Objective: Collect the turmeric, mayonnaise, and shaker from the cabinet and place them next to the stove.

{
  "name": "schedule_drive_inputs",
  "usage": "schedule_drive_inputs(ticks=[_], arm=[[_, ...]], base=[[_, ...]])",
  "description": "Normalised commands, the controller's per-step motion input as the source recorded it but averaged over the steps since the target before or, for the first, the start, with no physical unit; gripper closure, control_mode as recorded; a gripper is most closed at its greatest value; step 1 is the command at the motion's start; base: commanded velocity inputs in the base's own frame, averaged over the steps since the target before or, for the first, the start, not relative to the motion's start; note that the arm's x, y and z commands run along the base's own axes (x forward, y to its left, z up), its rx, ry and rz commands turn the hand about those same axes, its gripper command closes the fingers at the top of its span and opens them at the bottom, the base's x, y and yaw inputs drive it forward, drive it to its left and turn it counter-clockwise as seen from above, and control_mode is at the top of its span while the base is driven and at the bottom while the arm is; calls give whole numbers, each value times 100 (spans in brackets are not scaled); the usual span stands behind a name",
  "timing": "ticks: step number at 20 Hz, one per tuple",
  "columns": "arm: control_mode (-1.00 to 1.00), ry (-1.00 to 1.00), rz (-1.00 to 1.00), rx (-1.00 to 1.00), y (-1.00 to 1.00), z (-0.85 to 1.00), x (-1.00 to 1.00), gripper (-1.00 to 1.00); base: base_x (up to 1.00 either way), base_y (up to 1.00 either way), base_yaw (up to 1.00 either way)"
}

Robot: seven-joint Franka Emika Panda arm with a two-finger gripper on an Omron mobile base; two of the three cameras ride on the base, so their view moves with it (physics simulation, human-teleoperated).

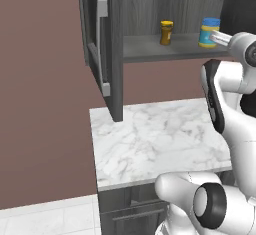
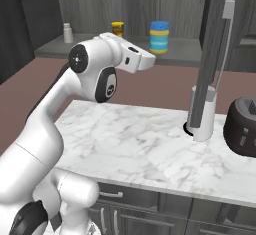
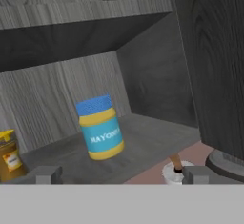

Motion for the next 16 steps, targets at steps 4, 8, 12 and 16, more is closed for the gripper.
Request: schedule_drive_inputs(ticks=[4,8,12,16], arm=[[-100,0,0,0,1,3,9,-100],[-100,5,0,0,2,7,24,-100],[-100,7,0,-1,0,13,28,-100],[-100,4,0,-1,8,16,31,-100]], base=[[0,0,0],[0,0,0],[0,0,0],[0,0,0]])
